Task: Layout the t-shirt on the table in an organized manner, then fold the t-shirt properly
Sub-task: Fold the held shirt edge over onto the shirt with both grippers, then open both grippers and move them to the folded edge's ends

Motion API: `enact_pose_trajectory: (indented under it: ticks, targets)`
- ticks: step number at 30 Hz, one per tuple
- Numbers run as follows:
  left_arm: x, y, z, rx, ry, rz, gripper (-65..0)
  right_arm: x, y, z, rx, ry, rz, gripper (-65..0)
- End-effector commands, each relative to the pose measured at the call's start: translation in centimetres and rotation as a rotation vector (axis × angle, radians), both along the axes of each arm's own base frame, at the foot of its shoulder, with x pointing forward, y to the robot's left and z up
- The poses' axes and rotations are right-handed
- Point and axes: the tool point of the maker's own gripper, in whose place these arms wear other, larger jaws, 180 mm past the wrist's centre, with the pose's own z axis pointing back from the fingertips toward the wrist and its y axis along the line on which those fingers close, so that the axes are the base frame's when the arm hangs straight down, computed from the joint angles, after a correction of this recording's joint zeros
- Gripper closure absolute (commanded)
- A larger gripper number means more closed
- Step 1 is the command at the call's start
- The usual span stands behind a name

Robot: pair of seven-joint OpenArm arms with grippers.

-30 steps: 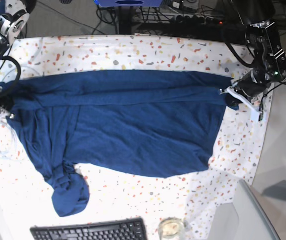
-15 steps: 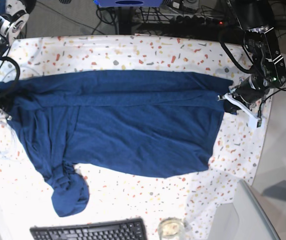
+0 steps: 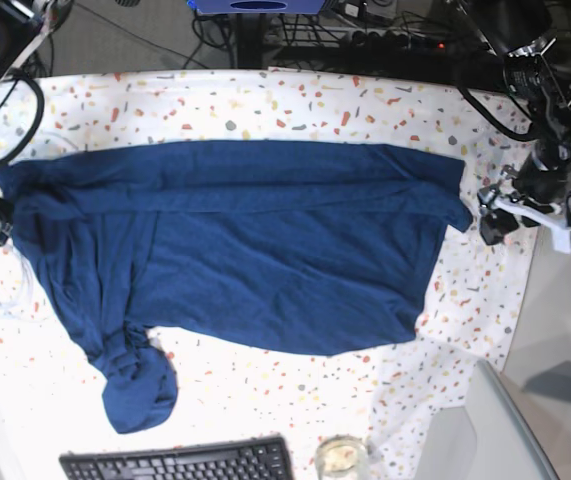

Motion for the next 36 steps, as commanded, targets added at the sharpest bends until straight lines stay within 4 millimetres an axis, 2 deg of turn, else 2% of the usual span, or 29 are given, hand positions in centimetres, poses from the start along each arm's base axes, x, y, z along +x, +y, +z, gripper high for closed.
enact_pose_trajectory:
  ticks: [1,4,6,8,12,16,23,27,31,36]
  targets:
    - [0.0,0.3,1.7,0.02,-0.061,0.009,-47.9,0.4,-0.4,1.7,-0.038,-0.06,0.004,-44.7]
    - [-3.1,0.5,1.1,0.03,-0.028,0.037,-47.9,-1.1,2.0,2.1,-0.06,-0.101,0.065,-44.7]
    - [-4.7,-0.9,-0.4,0.009,0.004,-0.022,-47.9,-1.9,3.6,1.7,-0.052,-0.11,0.118,-44.7]
    - [-6.2,-2.5,-2.0,-0.025,0.036,-0.081,-47.9,-2.8,4.2,1.0,-0.029,-0.106,0.126,-44.7]
    - [-9.1,-2.2,-5.1,-0.11,0.085,-0.023,-47.9,-3.6,4.8,0.6,-0.011,-0.108,0.143,-44.7]
    - [-8.7,-3.0,-6.1,-0.154,0.085,-0.033,-47.9,-3.7,4.3,0.7,-0.021,-0.106,0.143,-44.7]
    - [-7.1,-3.5,-6.3,-0.181,0.066,-0.031,-47.9,-4.2,4.3,0.4,-0.021,-0.094,0.143,-44.7]
    - [-7.2,-4.1,-7.7,-0.228,0.086,-0.022,-47.9,-4.5,4.3,0.2,-0.019,-0.088,0.141,-44.7]
    - [-7.4,-4.3,-8.1,-0.24,0.095,-0.02,-47.7,-4.6,4.4,0.1,-0.016,-0.085,0.141,-44.7]
    - [-6.9,-6.7,-9.3,-0.279,0.125,-0.084,-47.7,-4.5,5.0,0.1,-0.013,-0.091,0.168,-44.7]
